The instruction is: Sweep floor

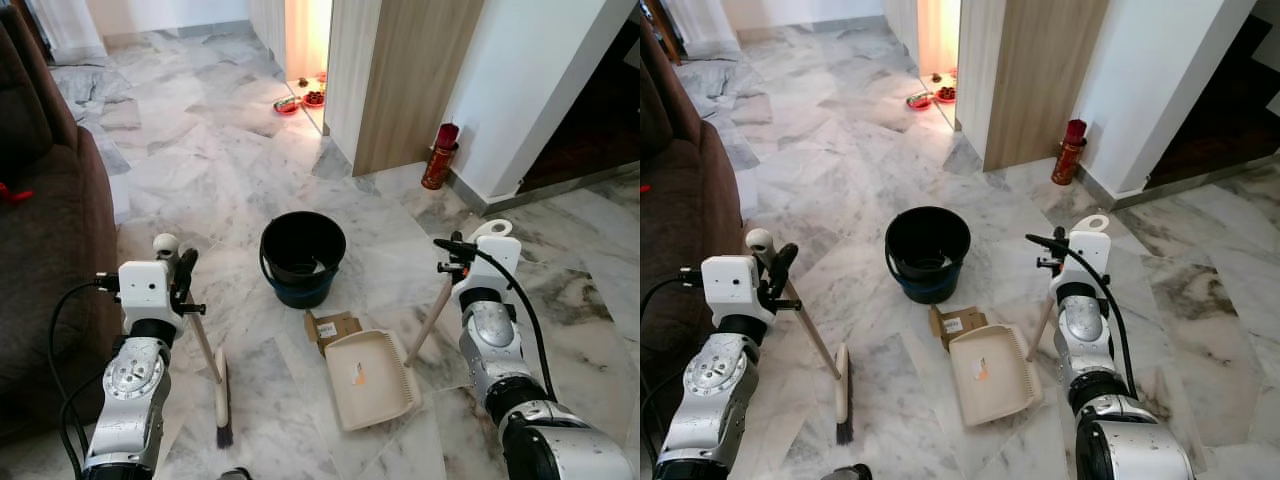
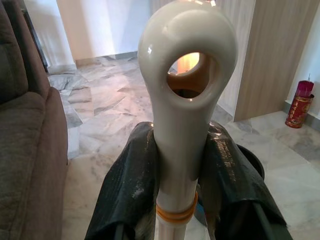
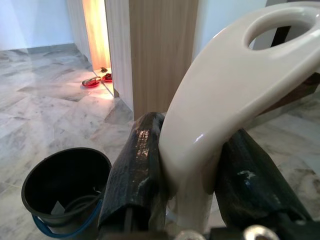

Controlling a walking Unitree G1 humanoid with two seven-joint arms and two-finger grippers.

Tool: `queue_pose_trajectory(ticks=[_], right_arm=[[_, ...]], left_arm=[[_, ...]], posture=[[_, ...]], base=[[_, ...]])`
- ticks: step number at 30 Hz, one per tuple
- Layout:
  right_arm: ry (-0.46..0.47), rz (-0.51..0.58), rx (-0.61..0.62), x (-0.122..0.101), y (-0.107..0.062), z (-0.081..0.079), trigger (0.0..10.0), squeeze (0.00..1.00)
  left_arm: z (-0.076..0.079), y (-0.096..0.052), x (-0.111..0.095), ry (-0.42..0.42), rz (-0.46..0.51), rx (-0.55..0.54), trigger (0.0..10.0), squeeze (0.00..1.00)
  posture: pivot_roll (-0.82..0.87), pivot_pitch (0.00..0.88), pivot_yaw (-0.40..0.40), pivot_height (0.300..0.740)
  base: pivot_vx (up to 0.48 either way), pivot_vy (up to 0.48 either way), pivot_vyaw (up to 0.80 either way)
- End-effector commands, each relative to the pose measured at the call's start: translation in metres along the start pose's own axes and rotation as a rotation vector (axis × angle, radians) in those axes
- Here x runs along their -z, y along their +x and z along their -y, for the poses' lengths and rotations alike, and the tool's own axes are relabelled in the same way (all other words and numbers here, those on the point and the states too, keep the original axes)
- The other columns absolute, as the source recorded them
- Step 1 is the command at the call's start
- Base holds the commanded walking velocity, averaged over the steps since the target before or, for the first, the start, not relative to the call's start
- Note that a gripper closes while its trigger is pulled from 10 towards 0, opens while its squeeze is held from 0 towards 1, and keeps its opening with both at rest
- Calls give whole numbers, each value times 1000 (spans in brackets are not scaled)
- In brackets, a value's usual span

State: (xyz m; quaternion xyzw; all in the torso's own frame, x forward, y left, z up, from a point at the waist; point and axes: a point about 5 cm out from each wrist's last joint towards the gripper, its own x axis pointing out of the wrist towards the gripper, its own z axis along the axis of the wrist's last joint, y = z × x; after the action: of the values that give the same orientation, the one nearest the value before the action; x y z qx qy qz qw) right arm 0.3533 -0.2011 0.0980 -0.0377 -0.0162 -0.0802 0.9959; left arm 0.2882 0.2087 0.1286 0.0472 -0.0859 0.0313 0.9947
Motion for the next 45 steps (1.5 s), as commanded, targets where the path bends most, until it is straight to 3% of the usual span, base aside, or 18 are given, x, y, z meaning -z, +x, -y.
queue_pose_trajectory(ticks=[1, 25, 45], right_arm=[[-9, 40, 5, -10, 5, 3, 10000, 0], [3, 27, -20, -8, 5, 0, 10000, 0], [19, 22, -18, -8, 5, 2, 10000, 0]], left_arm=[[-1, 1, -6, 5, 39, -7, 10000, 0], [-3, 1, -6, 6, 45, -19, 10000, 0], [0, 2, -6, -1, 45, -12, 10000, 0]], posture=[[87, 103, -48, 740], [85, 102, -51, 740], [85, 102, -55, 740]], base=[[0, 0, 0], [218, -271, 120], [0, 0, 0]])
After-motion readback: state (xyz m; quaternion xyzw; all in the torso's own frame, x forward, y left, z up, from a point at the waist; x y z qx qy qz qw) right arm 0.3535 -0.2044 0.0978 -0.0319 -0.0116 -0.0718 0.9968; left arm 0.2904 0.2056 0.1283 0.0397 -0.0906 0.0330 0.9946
